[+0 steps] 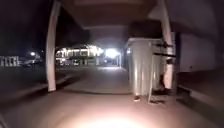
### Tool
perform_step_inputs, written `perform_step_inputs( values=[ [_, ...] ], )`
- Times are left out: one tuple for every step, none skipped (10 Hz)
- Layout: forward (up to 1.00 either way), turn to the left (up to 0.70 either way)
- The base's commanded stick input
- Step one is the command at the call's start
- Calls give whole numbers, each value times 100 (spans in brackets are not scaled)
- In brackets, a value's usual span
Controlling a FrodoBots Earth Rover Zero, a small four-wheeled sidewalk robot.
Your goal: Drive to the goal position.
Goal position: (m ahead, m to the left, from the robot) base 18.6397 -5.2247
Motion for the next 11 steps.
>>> perform_step_inputs(
  values=[
    [100,31],
    [100,37],
    [100,30],
    [100,25],
    [100,18],
    [100,2],
    [100,0],
    [100,0],
    [100,0],
    [100,0],
    [100,0]
  ],
)
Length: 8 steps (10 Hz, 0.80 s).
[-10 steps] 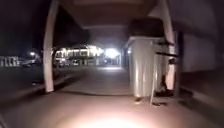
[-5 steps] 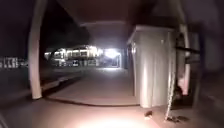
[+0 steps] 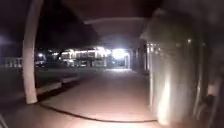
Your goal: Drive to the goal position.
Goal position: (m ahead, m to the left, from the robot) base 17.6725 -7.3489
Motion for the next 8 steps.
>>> perform_step_inputs(
  values=[
    [100,0],
    [100,0],
    [100,0],
    [100,0],
    [100,0],
    [100,0],
    [100,0],
    [100,0]
  ],
)
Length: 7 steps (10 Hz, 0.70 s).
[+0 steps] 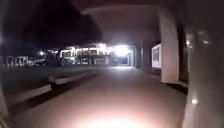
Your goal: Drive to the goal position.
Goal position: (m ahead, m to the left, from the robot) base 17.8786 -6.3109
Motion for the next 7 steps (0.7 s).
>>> perform_step_inputs(
  values=[
    [100,0],
    [100,0],
    [100,0],
    [100,0],
    [100,-6],
    [100,-13],
    [100,-19]
  ],
)
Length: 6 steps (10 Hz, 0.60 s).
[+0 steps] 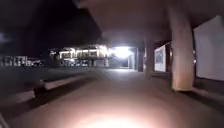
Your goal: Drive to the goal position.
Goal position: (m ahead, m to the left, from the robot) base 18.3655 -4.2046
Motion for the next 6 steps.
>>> perform_step_inputs(
  values=[
    [100,-16],
    [100,-10],
    [100,-6],
    [100,-5],
    [100,-4],
    [100,-4]
  ],
)
